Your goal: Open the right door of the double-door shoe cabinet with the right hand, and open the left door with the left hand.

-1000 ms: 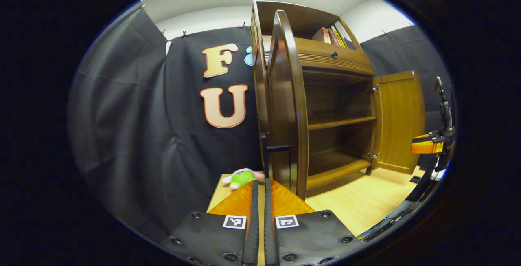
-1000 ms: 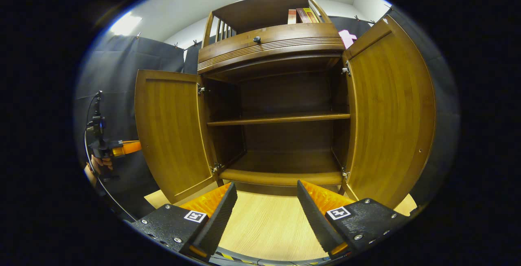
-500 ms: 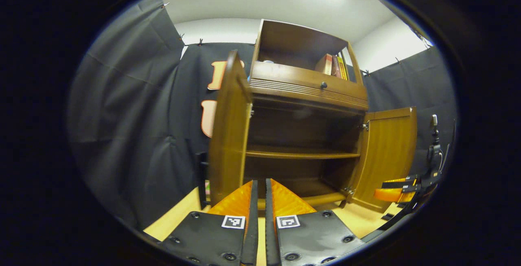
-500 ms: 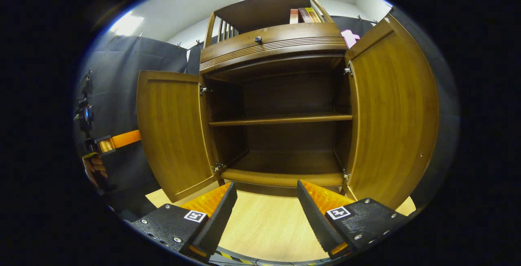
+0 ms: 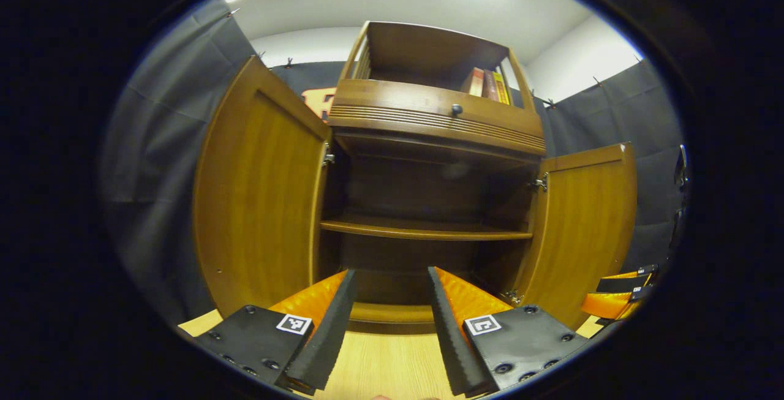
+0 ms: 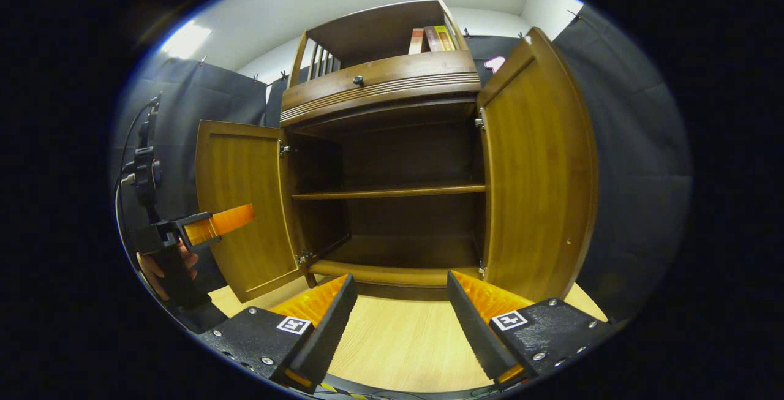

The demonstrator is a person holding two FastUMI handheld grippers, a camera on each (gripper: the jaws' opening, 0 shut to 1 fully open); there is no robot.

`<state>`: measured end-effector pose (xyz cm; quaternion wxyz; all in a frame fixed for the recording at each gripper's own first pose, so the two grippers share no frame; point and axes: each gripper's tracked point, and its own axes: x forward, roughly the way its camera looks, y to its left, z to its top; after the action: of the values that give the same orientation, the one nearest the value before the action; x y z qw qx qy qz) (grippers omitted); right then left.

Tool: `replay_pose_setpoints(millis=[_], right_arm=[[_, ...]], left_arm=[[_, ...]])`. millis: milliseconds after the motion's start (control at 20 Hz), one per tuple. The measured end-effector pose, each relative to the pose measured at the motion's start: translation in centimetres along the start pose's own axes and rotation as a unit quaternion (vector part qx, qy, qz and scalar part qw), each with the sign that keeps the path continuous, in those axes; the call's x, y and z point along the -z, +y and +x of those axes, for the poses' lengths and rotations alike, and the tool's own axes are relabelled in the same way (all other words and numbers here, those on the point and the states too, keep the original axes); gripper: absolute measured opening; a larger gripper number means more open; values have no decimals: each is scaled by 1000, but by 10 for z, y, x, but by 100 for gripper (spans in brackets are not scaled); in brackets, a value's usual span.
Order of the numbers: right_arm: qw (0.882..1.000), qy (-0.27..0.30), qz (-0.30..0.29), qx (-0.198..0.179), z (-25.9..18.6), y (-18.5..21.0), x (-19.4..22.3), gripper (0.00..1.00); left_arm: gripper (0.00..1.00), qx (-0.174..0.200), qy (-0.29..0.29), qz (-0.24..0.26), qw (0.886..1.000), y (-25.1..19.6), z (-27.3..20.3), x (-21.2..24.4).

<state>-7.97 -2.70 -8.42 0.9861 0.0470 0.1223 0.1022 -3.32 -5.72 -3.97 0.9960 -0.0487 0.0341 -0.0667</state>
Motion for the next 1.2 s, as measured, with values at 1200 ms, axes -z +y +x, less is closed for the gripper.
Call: replay_pose_setpoints(millis=[1200], right_arm=[[1000, -17, 10, -6, 1, -31, -6, 92]], left_arm=[[97, -69, -4, 31, 997, 1, 4, 3]])
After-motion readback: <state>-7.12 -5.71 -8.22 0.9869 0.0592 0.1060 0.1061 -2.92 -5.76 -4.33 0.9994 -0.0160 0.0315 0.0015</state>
